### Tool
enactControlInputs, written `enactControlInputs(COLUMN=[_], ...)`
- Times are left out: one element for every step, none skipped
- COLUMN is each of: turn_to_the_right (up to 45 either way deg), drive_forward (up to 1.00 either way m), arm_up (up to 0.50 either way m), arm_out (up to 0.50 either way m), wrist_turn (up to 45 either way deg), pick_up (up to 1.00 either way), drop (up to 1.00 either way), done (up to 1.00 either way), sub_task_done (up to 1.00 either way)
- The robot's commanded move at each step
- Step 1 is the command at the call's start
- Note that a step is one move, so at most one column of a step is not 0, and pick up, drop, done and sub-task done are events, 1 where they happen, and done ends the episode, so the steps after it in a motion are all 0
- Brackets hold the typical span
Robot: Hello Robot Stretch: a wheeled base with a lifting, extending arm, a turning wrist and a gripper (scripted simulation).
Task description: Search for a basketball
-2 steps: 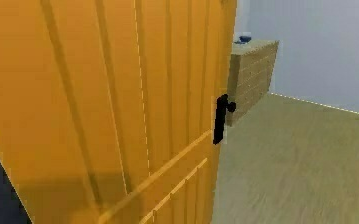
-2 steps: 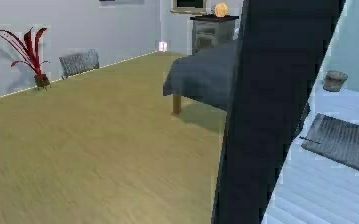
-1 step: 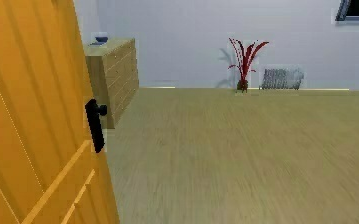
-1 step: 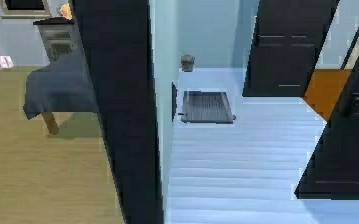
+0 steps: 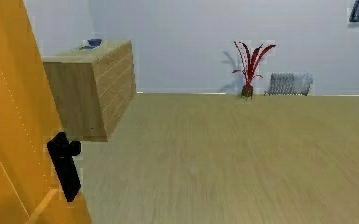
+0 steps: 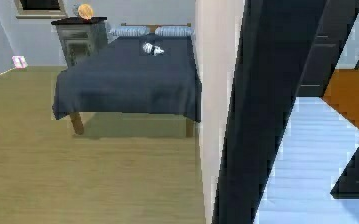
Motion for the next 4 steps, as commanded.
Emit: enactControlInputs(turn_to_the_right=[36.0, 0.0, 3.0, 0.0], drive_forward=[0.00, 1.00, 0.00, 0.90], arm_up=[0.00, 0.00, 0.00, 0.00], arm_out=[0.00, 0.00, 0.00, 0.00], wrist_turn=[0.0, 0.0, 0.0, 0.0], pick_up=[0.00, 0.00, 0.00, 0.00], drop=[0.00, 0.00, 0.00, 0.00], done=[0.00, 0.00, 0.00, 0.00], sub_task_done=[0.00, 0.00, 0.00, 0.00])
